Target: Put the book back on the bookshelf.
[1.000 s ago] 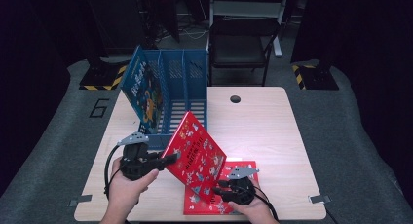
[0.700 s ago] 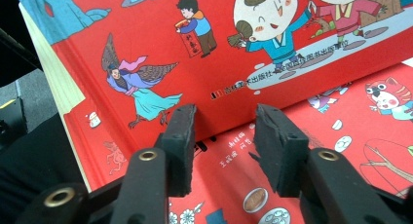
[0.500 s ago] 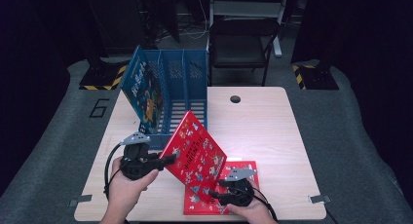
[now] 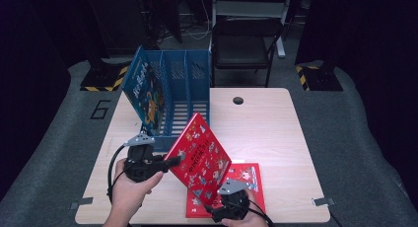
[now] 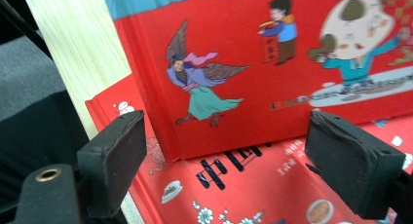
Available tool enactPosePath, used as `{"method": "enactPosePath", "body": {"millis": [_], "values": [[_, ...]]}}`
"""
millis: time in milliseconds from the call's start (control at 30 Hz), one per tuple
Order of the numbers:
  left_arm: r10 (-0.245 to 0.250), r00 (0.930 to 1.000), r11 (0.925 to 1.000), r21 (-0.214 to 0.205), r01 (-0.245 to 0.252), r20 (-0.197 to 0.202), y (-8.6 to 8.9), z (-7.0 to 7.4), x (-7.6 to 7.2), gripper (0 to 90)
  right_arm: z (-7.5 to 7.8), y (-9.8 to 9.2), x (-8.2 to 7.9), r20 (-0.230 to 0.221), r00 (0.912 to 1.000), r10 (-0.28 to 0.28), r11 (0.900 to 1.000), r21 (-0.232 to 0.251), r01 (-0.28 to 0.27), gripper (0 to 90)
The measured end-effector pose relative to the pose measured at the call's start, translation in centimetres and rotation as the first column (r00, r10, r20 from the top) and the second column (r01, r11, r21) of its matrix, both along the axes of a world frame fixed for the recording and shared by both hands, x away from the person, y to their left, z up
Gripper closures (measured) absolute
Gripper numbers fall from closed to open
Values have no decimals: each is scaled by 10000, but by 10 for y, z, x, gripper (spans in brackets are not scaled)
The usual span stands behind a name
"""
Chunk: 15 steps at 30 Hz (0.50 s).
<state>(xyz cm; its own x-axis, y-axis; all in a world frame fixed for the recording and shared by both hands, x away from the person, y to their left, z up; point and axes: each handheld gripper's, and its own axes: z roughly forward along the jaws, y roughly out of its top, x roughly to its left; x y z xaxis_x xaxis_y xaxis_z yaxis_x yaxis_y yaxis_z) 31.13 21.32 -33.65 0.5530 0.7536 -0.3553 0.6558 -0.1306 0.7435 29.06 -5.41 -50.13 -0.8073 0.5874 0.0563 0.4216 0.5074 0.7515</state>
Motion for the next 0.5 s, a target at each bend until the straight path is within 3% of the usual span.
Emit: {"method": "enactPosePath", "body": {"millis": [100,233,500], "values": [[-43,9999,10000,16,44,-100,1,1,1,754,-2,3,-1,-22,10000,-14,10000,-61,14,149],[-47,9999,10000,-1,47,-164,-1,3,4,760,-4,8,-2,417,9987,-302,9977,-595,326,149],[-230,9995,9992,-321,223,-223,-5,8,10,777,-4,11,3,244,9991,-341,9973,-637,356,146]]}}
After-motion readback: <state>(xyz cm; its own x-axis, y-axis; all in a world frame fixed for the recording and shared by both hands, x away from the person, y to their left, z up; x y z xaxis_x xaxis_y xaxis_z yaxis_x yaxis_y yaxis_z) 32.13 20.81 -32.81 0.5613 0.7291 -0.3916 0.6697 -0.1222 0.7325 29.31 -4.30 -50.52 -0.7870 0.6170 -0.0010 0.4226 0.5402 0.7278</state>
